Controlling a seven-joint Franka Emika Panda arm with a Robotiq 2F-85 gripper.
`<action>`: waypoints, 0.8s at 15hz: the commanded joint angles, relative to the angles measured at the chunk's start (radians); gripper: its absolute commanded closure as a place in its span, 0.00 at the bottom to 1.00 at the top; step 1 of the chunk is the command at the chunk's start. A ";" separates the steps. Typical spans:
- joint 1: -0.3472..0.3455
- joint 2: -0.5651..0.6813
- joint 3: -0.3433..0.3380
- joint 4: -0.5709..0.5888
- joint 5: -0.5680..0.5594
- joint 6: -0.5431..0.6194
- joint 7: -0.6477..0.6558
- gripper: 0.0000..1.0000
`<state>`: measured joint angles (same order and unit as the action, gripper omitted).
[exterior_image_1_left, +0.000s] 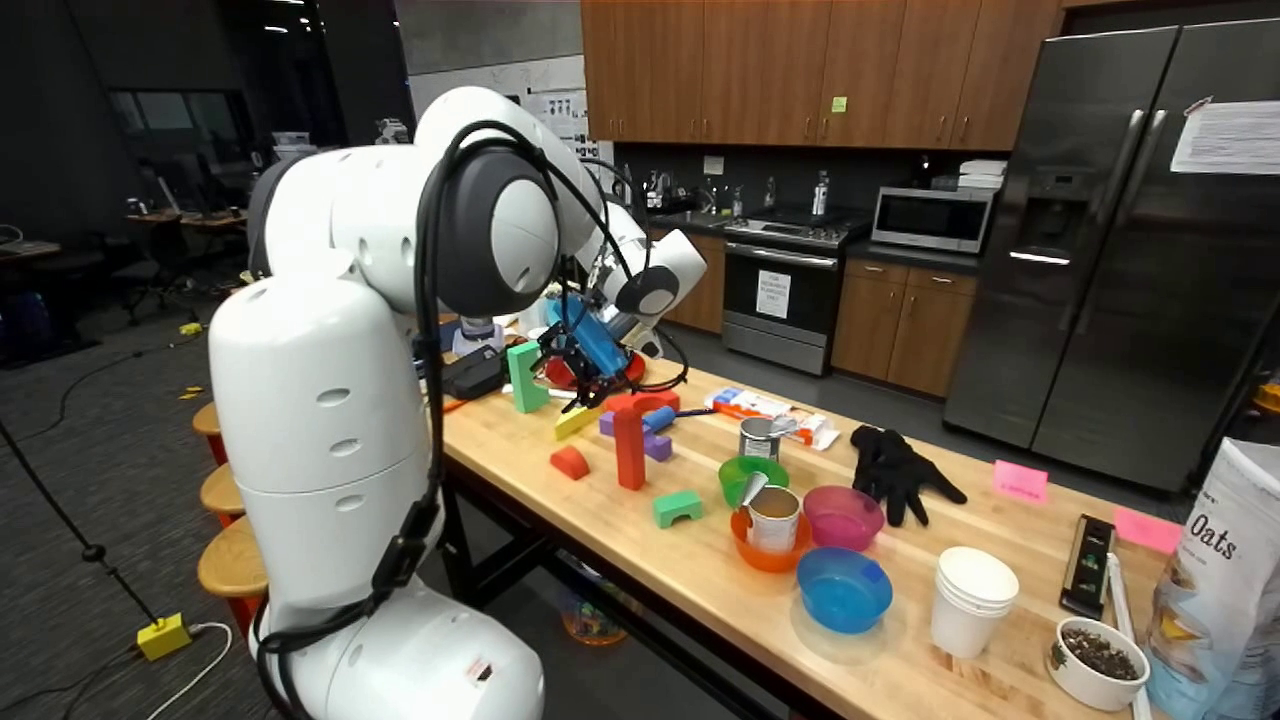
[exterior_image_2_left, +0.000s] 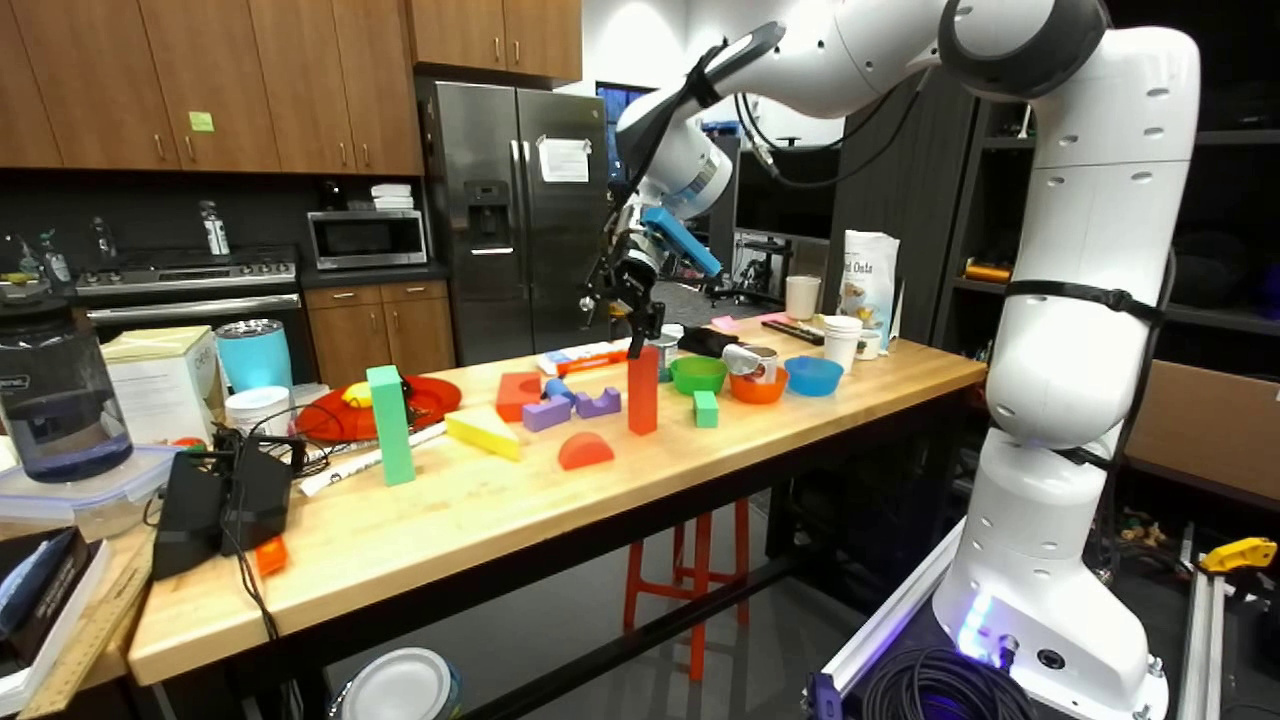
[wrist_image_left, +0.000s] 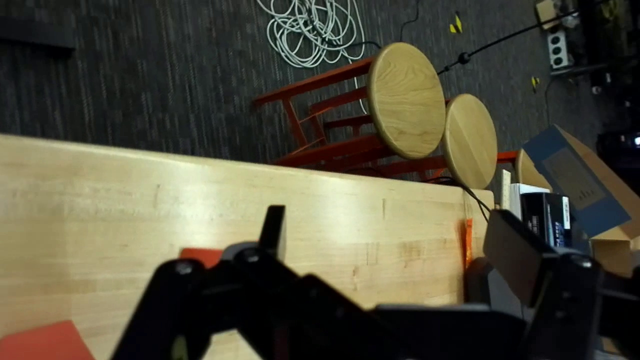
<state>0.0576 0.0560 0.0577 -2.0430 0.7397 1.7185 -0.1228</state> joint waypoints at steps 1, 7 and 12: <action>-0.014 -0.047 -0.010 -0.081 0.077 -0.037 0.108 0.00; -0.020 -0.103 -0.021 -0.147 0.084 -0.069 0.380 0.00; -0.033 -0.150 -0.030 -0.178 0.084 -0.100 0.540 0.00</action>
<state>0.0382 -0.0309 0.0380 -2.1798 0.8197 1.6350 0.3261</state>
